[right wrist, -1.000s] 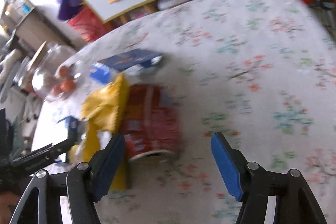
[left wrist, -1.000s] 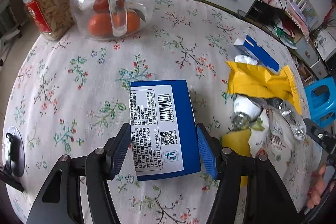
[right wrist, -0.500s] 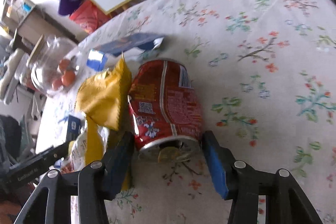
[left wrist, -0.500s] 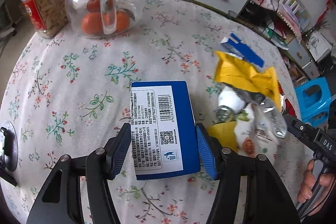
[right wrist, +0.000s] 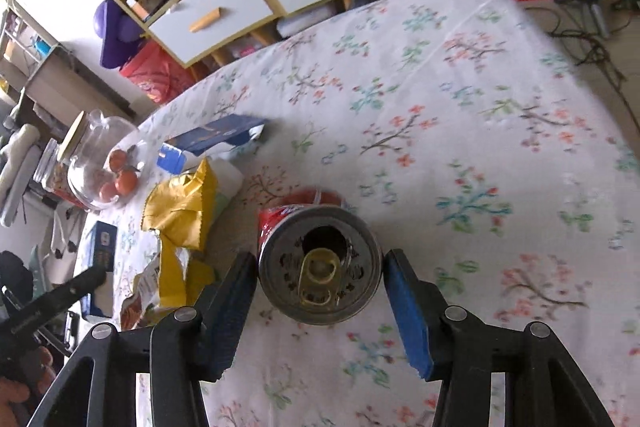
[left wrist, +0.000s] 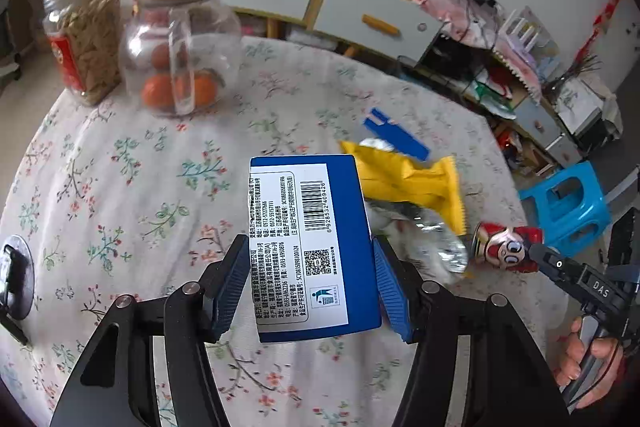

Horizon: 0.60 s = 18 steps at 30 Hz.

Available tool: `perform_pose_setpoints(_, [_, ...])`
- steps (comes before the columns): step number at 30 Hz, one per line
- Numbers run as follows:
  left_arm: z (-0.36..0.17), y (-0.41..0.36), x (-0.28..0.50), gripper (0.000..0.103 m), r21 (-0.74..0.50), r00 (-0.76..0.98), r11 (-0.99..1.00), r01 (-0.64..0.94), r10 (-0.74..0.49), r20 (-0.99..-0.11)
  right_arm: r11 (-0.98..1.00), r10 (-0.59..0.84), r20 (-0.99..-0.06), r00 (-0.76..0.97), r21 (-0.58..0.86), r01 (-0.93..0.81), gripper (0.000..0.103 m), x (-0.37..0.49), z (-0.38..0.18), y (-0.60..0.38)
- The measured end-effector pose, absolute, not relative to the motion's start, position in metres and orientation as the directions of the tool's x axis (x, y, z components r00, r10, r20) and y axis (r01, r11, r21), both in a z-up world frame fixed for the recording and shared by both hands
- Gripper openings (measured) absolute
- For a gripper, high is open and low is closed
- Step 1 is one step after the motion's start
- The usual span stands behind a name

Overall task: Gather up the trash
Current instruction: 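Grasp the red can with the right gripper while the left grasps the blue box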

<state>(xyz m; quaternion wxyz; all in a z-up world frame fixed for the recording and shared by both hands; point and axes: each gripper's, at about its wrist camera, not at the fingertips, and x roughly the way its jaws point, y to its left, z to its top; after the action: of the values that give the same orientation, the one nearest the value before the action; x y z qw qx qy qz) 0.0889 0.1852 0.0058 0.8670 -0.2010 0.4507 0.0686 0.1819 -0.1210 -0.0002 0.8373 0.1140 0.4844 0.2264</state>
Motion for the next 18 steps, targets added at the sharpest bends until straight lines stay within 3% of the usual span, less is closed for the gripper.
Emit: perform_pose_setpoints(18, [0.032, 0.101, 0.082, 0.063, -0.332, 0.613, 0.934, -0.137, -0.183, -0.768, 0.897, 0.439, -0.741, 0.509, 0.396, -0.197, 0.057, 0.153, 0.024, -0.211])
